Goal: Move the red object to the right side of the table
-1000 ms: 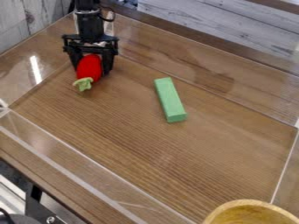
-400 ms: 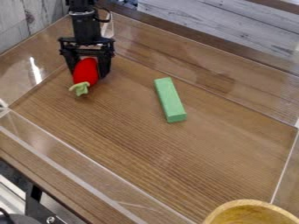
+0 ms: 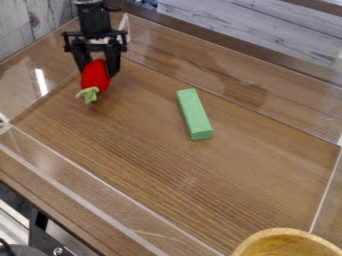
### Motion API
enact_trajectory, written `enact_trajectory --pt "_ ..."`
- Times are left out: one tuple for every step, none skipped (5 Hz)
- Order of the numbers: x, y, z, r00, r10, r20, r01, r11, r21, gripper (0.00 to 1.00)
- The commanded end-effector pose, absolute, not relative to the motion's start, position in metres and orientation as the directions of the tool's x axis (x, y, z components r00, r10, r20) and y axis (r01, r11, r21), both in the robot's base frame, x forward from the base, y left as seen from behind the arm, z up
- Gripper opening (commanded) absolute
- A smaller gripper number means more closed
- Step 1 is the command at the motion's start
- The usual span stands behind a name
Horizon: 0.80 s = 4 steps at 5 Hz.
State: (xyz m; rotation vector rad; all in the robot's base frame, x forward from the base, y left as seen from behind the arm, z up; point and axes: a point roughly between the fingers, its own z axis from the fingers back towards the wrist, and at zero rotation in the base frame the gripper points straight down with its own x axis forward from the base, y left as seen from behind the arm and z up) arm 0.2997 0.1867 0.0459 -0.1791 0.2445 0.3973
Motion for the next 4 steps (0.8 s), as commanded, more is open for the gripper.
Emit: enact_trajectory --pt "0.317 0.185 0.081 0.923 0.353 -0.156 -0.371 0.922 -0.11 0.0" --pt "0.327 0.174 0.074 0.932 0.323 -0.166 -0.342 0.933 -0.107 0.0" --pt "0.332 0.168 0.065 0.94 0.291 -0.176 -0.313 0.944 -0.107 0.0" --pt "0.335 0.164 0.056 0.944 0.272 -0.187 -0.294 0.95 -0.105 1.0"
